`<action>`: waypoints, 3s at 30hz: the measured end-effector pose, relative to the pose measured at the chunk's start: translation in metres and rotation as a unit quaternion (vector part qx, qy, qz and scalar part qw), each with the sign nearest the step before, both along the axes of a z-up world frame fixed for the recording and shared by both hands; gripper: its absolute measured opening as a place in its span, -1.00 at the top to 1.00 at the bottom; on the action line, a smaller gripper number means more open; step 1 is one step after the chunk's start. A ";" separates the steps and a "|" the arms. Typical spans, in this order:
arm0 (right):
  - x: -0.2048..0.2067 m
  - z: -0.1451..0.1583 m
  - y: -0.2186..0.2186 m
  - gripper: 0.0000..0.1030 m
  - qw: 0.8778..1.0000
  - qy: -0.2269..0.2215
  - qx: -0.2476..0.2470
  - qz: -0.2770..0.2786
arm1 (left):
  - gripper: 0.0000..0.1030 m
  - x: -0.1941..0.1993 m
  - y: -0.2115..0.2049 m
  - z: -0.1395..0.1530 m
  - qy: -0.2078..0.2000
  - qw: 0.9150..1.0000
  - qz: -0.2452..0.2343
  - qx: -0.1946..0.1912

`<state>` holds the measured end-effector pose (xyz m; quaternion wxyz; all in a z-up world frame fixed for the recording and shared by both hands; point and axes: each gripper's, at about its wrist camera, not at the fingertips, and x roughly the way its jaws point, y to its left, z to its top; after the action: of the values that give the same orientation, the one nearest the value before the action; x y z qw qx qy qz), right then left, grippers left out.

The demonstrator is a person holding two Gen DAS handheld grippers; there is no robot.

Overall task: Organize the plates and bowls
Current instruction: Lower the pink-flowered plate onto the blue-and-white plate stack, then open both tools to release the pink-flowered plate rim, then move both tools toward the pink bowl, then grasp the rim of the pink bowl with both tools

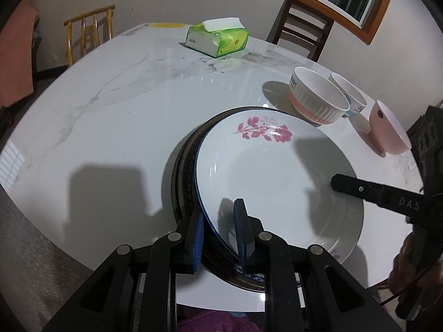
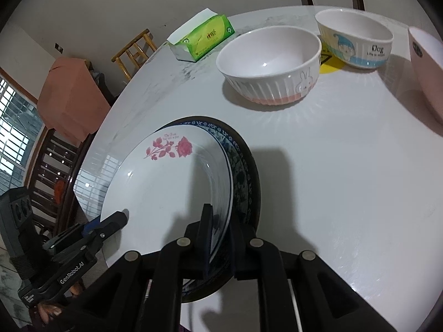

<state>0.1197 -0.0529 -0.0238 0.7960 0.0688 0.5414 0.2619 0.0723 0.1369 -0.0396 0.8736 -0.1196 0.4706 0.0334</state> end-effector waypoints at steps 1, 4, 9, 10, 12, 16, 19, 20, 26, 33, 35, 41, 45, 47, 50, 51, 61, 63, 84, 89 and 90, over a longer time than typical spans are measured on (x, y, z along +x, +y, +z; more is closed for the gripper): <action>0.000 0.000 0.001 0.76 1.000 -0.004 -0.005 0.002 | 0.66 0.000 -0.001 0.001 -0.002 1.000 -0.001 0.010; 0.000 0.000 0.002 0.75 1.000 -0.009 -0.011 0.003 | 0.66 0.001 -0.002 0.001 -0.006 1.000 -0.001 0.021; -0.008 0.007 0.014 0.73 0.996 -0.063 -0.068 0.020 | 0.62 -0.002 -0.005 0.010 -0.031 0.997 0.005 0.073; -0.011 0.008 0.018 0.70 0.993 -0.075 -0.083 0.025 | 0.61 -0.003 -0.005 0.013 -0.036 0.996 0.005 0.077; -0.012 0.009 0.023 0.68 0.990 -0.092 -0.103 0.030 | 0.61 -0.002 -0.005 0.016 -0.042 0.996 0.005 0.082; -0.023 0.018 0.034 0.59 0.971 -0.169 -0.165 0.039 | 0.60 -0.002 -0.005 0.017 -0.044 0.995 0.004 0.084; -0.029 0.026 0.039 0.34 0.963 -0.201 -0.174 0.047 | 0.57 -0.002 -0.006 0.017 -0.044 0.995 0.002 0.084; -0.028 0.028 0.037 0.33 0.965 -0.202 -0.165 0.043 | 0.56 -0.002 -0.006 0.017 -0.044 0.995 0.001 0.085; -0.026 0.046 0.008 0.33 0.973 -0.212 -0.096 -0.008 | 0.49 -0.005 -0.008 0.019 -0.048 0.995 -0.001 0.090; -0.028 0.037 -0.052 0.33 0.979 -0.180 -0.057 -0.082 | 0.04 -0.005 -0.010 0.024 -0.050 0.995 0.000 0.081; -0.028 0.029 -0.073 0.33 0.979 -0.164 -0.056 -0.106 | -0.11 -0.005 -0.010 0.025 -0.051 0.996 -0.002 0.071; -0.037 0.003 -0.142 0.33 0.977 -0.115 -0.038 -0.176 | -0.71 -0.008 -0.025 0.038 -0.062 0.997 -0.021 0.035; -0.045 -0.005 -0.182 0.33 0.971 -0.101 -0.031 -0.217 | -0.99 -0.009 -0.049 0.056 -0.089 0.995 -0.034 0.033; -0.048 -0.007 -0.202 0.33 0.968 -0.086 -0.026 -0.235 | -0.99 -0.004 -0.066 0.065 -0.082 0.995 -0.039 0.038; -0.053 -0.003 -0.231 0.33 0.962 -0.088 -0.017 -0.257 | -0.98 0.008 -0.092 0.072 -0.075 0.994 -0.076 0.027; -0.054 -0.002 -0.239 0.33 0.961 -0.089 -0.012 -0.262 | -0.98 0.011 -0.100 0.074 -0.081 0.992 -0.100 0.015; -0.015 0.042 -0.295 0.33 0.961 -0.081 0.053 -0.260 | -0.98 0.098 -0.175 0.067 -0.008 0.984 -0.136 -0.115; 0.004 0.048 -0.306 0.33 0.960 -0.062 0.073 -0.261 | -0.98 0.121 -0.188 0.065 0.009 0.983 -0.133 -0.129; 0.183 0.021 -0.339 0.33 0.961 0.062 0.034 -0.268 | -0.83 0.256 -0.265 0.023 0.092 0.980 -0.126 -0.127; 0.190 0.008 -0.332 0.45 0.964 0.071 0.019 -0.254 | 0.39 0.262 -0.284 0.003 0.138 0.969 -0.159 -0.131; 0.190 0.006 -0.331 0.68 0.965 0.075 0.026 -0.249 | 0.55 0.262 -0.285 0.000 0.141 0.966 -0.164 -0.145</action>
<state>0.3100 -0.3835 -0.0180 0.7909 0.2420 0.5584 0.0638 0.3346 -0.1486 -0.0395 0.7651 -0.1600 0.6022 -0.1623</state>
